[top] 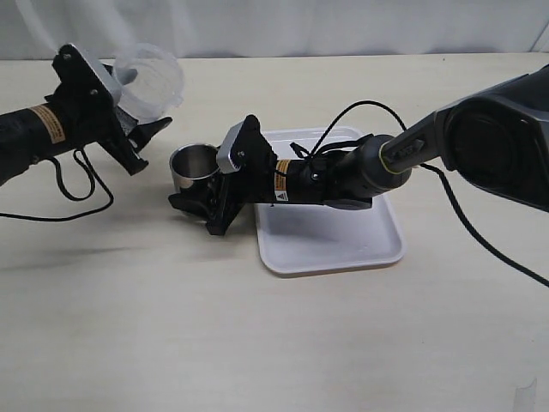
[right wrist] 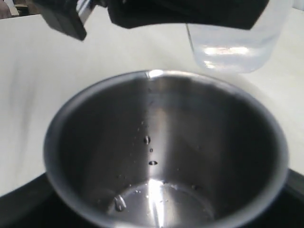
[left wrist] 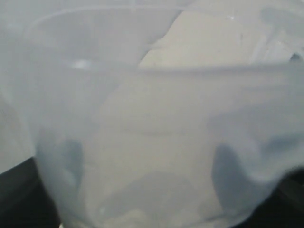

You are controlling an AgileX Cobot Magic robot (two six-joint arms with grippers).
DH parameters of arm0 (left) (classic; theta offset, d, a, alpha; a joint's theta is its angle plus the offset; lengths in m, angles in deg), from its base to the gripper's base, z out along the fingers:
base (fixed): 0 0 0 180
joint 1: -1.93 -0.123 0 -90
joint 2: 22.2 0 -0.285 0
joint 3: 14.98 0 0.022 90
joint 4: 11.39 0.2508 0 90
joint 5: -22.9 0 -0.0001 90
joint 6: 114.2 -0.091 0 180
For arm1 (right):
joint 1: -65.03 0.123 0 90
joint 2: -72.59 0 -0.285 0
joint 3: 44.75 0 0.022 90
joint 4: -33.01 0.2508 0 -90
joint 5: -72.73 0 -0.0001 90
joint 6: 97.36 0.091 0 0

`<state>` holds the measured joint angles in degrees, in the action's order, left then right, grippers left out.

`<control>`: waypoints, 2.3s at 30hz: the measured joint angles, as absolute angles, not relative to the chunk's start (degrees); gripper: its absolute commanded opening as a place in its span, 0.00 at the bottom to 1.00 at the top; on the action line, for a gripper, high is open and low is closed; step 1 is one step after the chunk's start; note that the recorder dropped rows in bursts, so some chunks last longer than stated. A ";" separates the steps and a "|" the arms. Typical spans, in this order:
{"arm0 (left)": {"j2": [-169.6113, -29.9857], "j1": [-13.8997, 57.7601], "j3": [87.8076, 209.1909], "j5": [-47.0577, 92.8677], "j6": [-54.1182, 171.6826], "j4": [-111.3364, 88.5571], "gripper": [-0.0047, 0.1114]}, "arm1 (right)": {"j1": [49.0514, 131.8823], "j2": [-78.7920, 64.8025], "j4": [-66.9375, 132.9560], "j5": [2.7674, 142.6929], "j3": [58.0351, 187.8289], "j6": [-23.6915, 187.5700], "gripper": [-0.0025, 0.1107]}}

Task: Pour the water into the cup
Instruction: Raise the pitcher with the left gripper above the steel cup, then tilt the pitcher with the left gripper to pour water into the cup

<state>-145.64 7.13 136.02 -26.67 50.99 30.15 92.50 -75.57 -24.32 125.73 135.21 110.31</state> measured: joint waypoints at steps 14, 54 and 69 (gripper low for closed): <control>-145.64 8.50 136.02 -26.42 34.83 27.88 0.04 | 92.50 -75.57 -24.32 125.73 135.21 110.31 0.06; -145.64 8.50 136.02 -28.67 11.21 27.63 0.04 | 92.50 -75.57 -24.32 125.73 135.21 110.31 0.06; -145.64 8.50 136.02 -28.96 6.94 27.63 0.04 | 92.50 -75.57 -24.32 125.73 135.21 110.31 0.06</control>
<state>-145.64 8.50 136.02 -28.96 6.94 27.63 92.50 -75.57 -24.32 125.73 135.21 110.31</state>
